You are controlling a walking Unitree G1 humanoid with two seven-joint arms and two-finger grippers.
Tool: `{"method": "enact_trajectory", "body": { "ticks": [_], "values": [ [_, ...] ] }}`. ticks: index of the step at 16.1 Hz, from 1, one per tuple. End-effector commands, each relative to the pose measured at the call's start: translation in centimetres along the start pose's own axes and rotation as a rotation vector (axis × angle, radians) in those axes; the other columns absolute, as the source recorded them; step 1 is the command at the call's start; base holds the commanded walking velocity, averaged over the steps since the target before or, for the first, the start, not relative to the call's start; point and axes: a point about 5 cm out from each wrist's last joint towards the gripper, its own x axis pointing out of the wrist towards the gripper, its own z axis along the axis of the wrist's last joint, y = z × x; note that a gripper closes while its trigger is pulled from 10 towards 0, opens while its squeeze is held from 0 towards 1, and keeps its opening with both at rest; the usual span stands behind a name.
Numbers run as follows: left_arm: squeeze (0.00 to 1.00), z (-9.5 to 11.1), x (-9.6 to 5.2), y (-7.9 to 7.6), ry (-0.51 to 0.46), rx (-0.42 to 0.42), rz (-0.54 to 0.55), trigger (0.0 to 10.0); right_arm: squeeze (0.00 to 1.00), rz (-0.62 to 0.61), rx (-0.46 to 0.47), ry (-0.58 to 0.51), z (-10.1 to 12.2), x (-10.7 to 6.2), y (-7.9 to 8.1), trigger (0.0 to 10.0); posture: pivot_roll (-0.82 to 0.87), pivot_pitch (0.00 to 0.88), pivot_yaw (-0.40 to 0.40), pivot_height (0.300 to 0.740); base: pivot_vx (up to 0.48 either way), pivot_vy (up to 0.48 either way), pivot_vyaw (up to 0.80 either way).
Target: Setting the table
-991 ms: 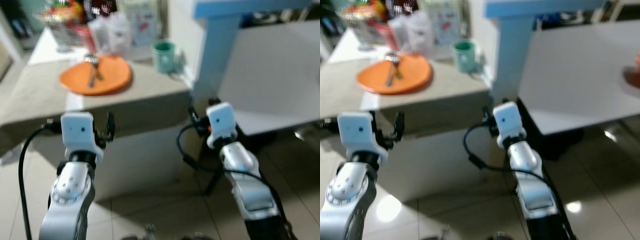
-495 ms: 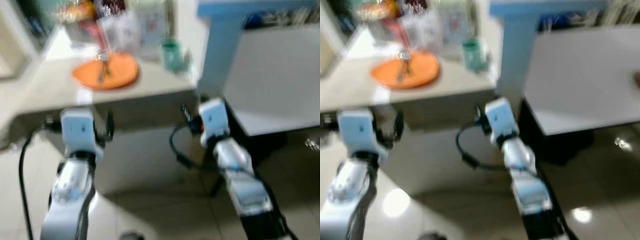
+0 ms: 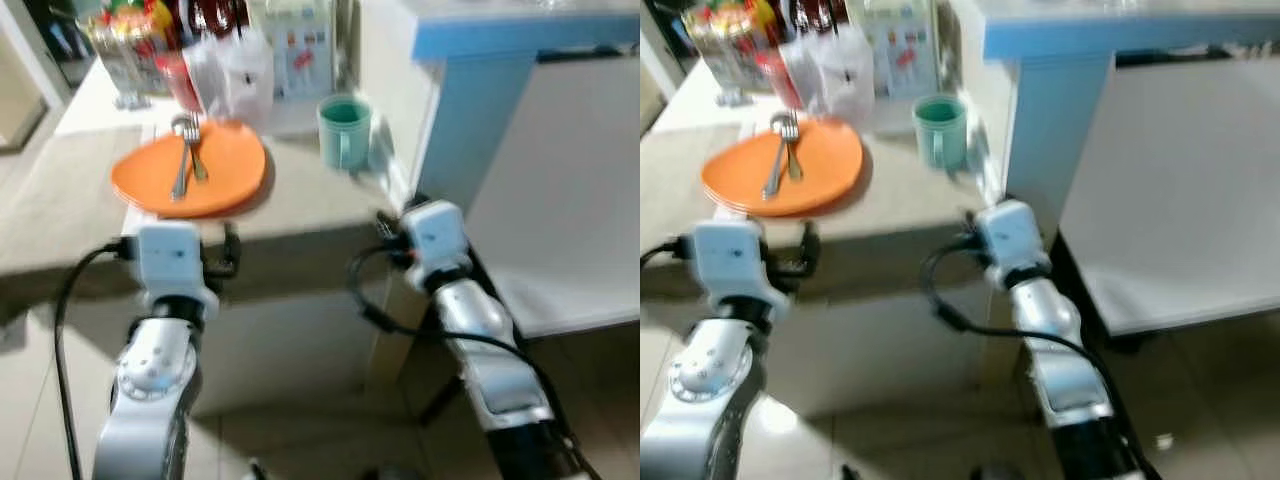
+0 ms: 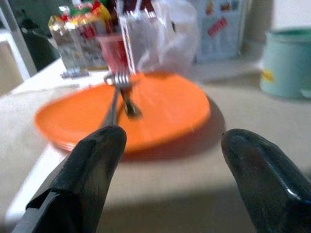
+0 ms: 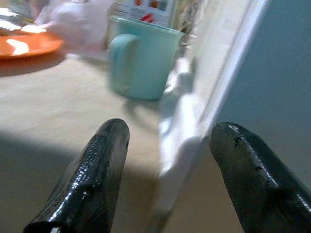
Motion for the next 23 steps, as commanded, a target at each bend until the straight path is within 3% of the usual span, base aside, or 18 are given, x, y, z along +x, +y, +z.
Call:
{"method": "enact_trajectory", "body": {
  "ticks": [1, 3, 4, 6, 7, 12, 15, 23],
  "values": [
    [0.0, 0.5, -0.1, 1.0, -0.029, 0.023, 0.051, 10.0, 0.0, 0.034, 0.01, -0.076, 1.7, 0.6, 0.9, 10.0, 0.01, 0.066, 0.038, 0.74, 0.454, 0.0, 0.0],
    [0.0, 0.9, 0.0, 1.1, -0.056, 0.03, 0.059, 10.0, 0.0, 0.028, 0.002, -0.138, 2.7, 0.7, 0.8, 10.0, 0.02, 0.064, 0.037, 0.74, 0.452, 0.0, 0.0],
    [0.0, 1.3, -0.1, 1.2, -0.081, 0.032, 0.069, 10.0, 0.0, 0.041, -0.025, -0.328, 6.2, 0.6, 1.0, 10.0, 0.01, 0.063, 0.037, 0.74, 0.39, 0.281, 0.0],
    [0.0, 1.5, -0.1, 1.2, -0.09, 0.033, 0.068, 10.0, 0.0, 0.06, -0.004, -0.439, 9.3, 0.8, 1.3, 10.0, 0.01, 0.06, 0.035, 0.74, 0.352, 0.324, 0.0],
    [0.0, 1.5, 0.0, 1.1, -0.091, 0.041, 0.062, 10.0, 0.0, 0.066, 0.0, -0.445, 9.5, 0.9, 1.3, 10.0, 0.01, 0.057, 0.031, 0.74, 0.289, 0.382, 0.0],
    [0.0, 1.0, 0.1, 0.8, -0.081, 0.058, 0.064, 10.0, 0.0, 0.084, -0.003, -0.309, 6.7, 1.4, 1.4, 10.0, 0.01, 0.051, 0.024, 0.74, 0.058, 0.076, 0.0],
    [0.0, 1.0, 0.0, 0.9, -0.074, 0.064, 0.064, 10.0, 0.0, 0.085, 0.025, -0.272, 5.9, 1.3, 1.5, 10.0, 0.02, 0.052, 0.028, 0.74, 0.0, 0.0, 0.8],
    [0.0, 0.6, 0.1, 0.8, -0.054, 0.078, 0.048, 10.0, 0.0, 0.101, 0.024, -0.219, 4.8, 1.3, 1.6, 10.0, 0.01, 0.058, 0.031, 0.74, 0.0, 0.0, 0.0]
  ]
}}
